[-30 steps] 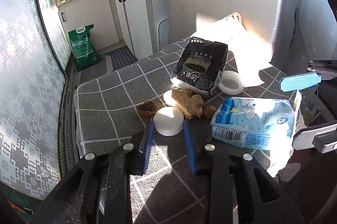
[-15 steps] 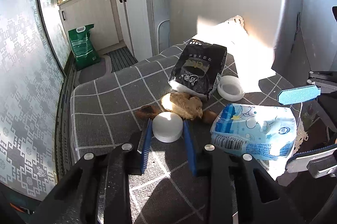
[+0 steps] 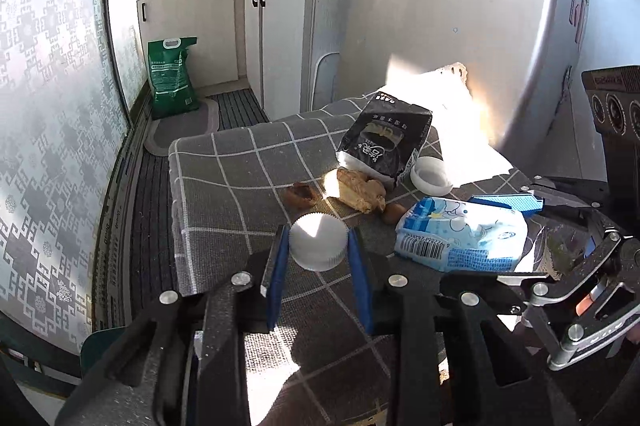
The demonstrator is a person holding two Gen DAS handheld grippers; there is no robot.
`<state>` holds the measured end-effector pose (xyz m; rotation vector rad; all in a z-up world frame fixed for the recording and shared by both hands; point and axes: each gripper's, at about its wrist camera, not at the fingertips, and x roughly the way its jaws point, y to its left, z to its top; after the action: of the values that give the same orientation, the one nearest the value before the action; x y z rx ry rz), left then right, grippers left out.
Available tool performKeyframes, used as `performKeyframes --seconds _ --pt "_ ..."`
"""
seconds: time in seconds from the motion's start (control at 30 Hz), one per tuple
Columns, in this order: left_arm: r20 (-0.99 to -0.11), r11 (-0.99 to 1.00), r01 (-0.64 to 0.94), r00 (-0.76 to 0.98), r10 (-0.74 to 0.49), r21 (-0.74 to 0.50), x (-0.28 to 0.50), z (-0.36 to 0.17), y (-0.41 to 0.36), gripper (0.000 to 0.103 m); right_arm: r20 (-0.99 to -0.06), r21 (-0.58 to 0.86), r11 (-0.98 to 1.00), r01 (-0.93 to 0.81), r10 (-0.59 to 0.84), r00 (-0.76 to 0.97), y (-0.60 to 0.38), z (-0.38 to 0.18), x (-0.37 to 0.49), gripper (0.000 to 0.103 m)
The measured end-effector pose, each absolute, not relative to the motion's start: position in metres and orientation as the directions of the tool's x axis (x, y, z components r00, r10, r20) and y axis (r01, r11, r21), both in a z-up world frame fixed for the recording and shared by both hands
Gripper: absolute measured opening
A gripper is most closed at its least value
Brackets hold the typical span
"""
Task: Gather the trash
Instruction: 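Grasp the white plastic cap with the left tool while the right tool grasps the wet-wipes pack, then carry the cap and wet-wipes pack over the teal bin and release both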
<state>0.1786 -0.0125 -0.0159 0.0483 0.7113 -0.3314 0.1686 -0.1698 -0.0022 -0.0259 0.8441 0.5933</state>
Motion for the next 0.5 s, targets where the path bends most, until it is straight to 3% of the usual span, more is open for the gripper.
performKeyframes --seconds 0.1,0.13,0.5 --pt "-0.638 0.949 0.305 0.715 -0.286 -0.084 0.172 -0.014 -0.007 0.032 -0.706 0.219 0.840 -0.495 0.487 0.514 -0.168 -0.003 0.172 0.055" --pt "-0.636 0.951 0.300 0.718 -0.281 -0.082 0.171 -0.013 -0.005 0.032 -0.709 0.215 0.844 -0.492 0.481 0.516 -0.167 -0.002 0.172 0.053" --pt "-0.604 0.971 0.214 0.762 -0.232 -0.103 0.153 0.002 0.029 0.032 -0.685 0.133 0.817 -0.561 0.485 0.544 -0.131 0.025 0.152 0.051"
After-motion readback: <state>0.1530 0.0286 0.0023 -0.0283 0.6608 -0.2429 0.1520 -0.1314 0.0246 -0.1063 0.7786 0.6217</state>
